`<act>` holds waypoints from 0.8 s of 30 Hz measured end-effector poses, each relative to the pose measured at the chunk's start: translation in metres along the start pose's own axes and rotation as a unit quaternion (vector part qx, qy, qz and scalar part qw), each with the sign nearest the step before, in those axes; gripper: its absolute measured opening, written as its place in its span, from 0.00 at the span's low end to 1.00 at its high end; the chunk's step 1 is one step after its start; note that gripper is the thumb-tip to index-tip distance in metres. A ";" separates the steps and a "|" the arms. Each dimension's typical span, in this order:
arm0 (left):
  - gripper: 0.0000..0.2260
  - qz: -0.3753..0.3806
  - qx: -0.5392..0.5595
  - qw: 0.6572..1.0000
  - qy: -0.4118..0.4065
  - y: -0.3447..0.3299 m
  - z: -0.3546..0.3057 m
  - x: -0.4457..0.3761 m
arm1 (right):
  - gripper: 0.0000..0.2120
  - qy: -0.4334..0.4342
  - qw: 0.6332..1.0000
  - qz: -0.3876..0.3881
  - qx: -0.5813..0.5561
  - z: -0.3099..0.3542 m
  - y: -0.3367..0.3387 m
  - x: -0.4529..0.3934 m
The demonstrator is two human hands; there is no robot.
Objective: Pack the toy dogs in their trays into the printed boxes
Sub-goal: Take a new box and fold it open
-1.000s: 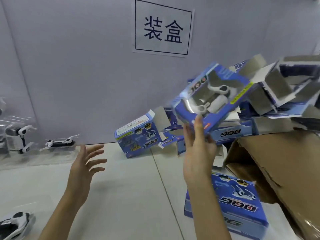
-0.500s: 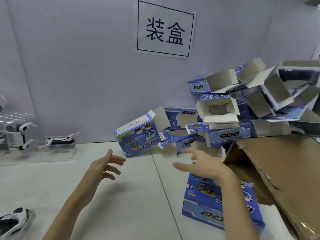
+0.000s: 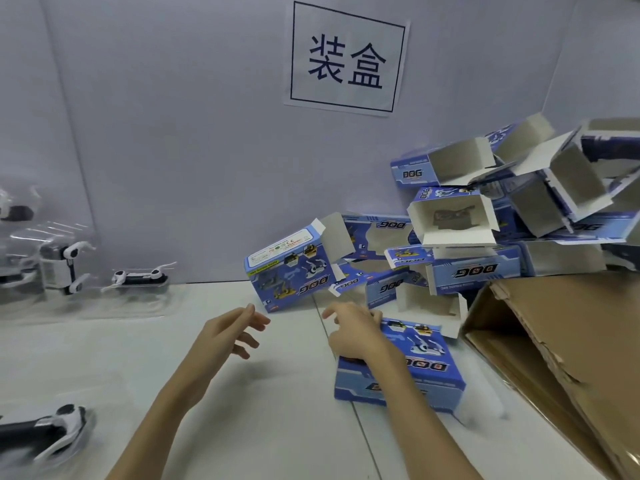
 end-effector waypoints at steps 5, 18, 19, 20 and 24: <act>0.25 -0.060 0.026 0.997 0.029 0.008 0.014 -0.008 | 0.28 0.263 0.950 -0.084 -0.150 0.079 0.011 0.013; 0.18 0.046 0.040 0.991 0.122 -0.038 0.026 0.006 | 0.22 -0.186 0.954 -0.211 -0.100 -0.009 -0.008 0.001; 0.18 0.045 0.056 0.989 0.127 -0.037 0.024 0.007 | 0.21 -0.164 0.945 -0.247 -0.139 -0.006 -0.002 0.005; 0.19 0.045 0.066 0.988 0.131 -0.036 0.020 0.008 | 0.19 -0.132 0.931 -0.288 -0.180 -0.001 0.004 0.009; 0.24 0.050 0.054 0.993 0.094 -0.033 0.001 0.012 | 0.15 0.019 0.873 -0.414 -0.258 0.022 0.025 0.027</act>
Point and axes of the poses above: each hand's wrist, its own x-axis away from the middle knuckle, its own y-axis out of the back of the hand, z = x × y, the point moved 7 cm from there along -x, towards the middle knuckle, and after that the axes turned 12 degrees about x, right-handed, at the moved point
